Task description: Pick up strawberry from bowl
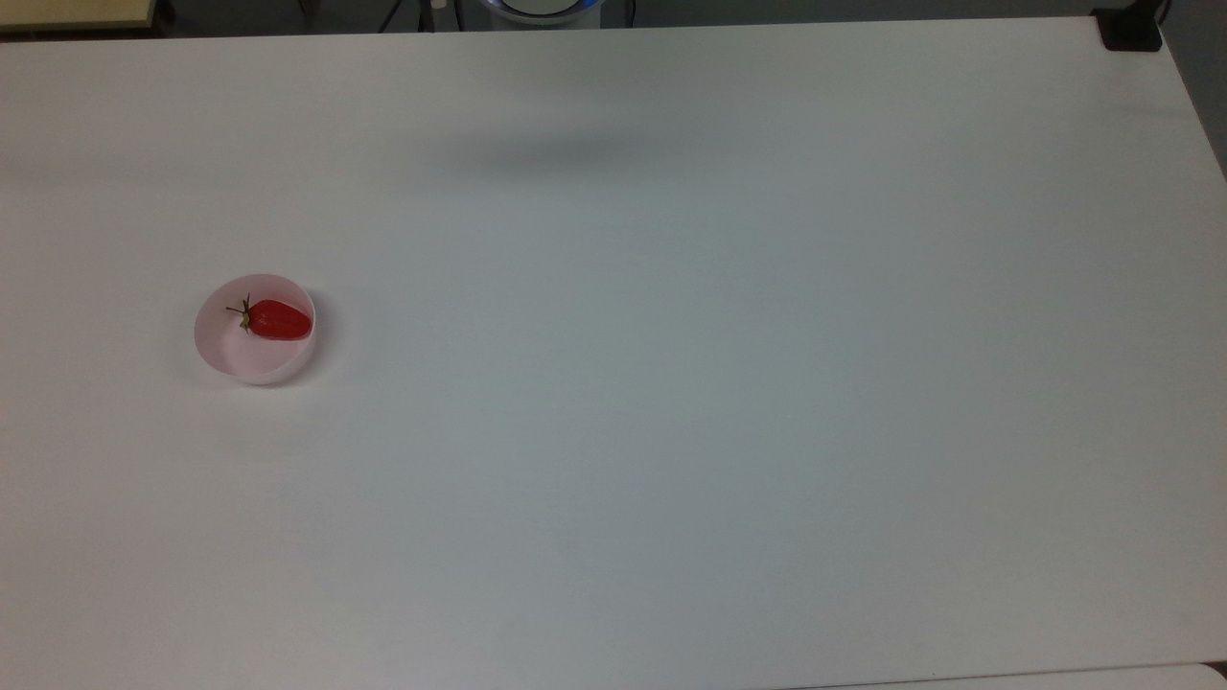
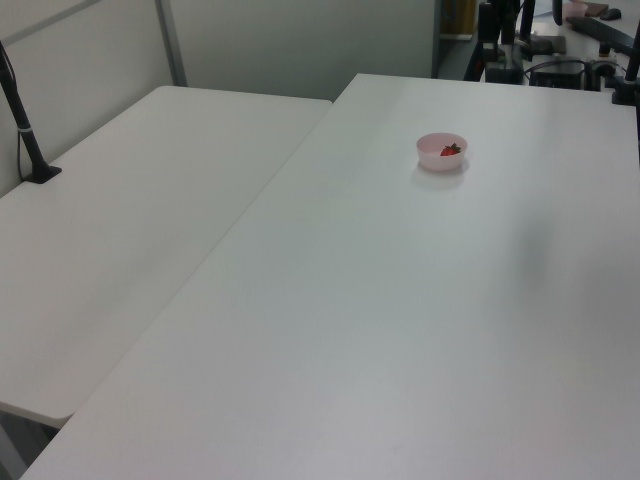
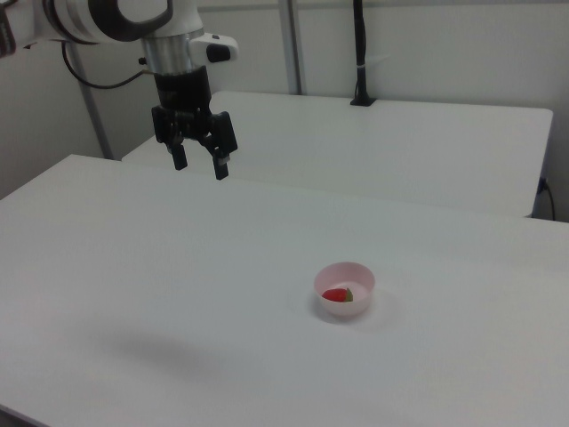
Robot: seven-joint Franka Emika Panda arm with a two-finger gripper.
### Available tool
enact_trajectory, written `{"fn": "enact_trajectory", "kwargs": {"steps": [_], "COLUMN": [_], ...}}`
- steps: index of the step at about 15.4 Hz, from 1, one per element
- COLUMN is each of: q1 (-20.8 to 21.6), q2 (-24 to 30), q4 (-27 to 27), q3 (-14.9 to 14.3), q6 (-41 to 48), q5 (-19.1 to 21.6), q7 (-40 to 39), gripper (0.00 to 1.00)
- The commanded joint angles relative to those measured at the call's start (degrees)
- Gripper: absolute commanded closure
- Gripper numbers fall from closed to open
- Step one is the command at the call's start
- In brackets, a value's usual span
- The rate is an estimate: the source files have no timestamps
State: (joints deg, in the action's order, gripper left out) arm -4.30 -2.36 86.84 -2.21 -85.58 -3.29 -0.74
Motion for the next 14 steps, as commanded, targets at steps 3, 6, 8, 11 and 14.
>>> {"fn": "enact_trajectory", "kwargs": {"steps": [3, 6, 8, 11, 14], "q1": [-0.27, -0.36, -0.53, -0.8, -1.32], "q2": [1.22, 1.22, 1.22, 1.22, 1.13], "q4": [0.34, 0.26, 0.17, 0.08, -0.01], "q3": [-0.43, -0.43, -0.51, -0.51, -0.51], "q6": [1.65, 1.73, 1.65, 1.47, 1.12], "q5": [-0.31, -0.31, -0.31, -0.23, 0.21], "q7": [-1.11, -1.11, -1.2, -1.37, -3.21], "gripper": [0.0, 0.0, 0.0, 0.0, 0.0]}}
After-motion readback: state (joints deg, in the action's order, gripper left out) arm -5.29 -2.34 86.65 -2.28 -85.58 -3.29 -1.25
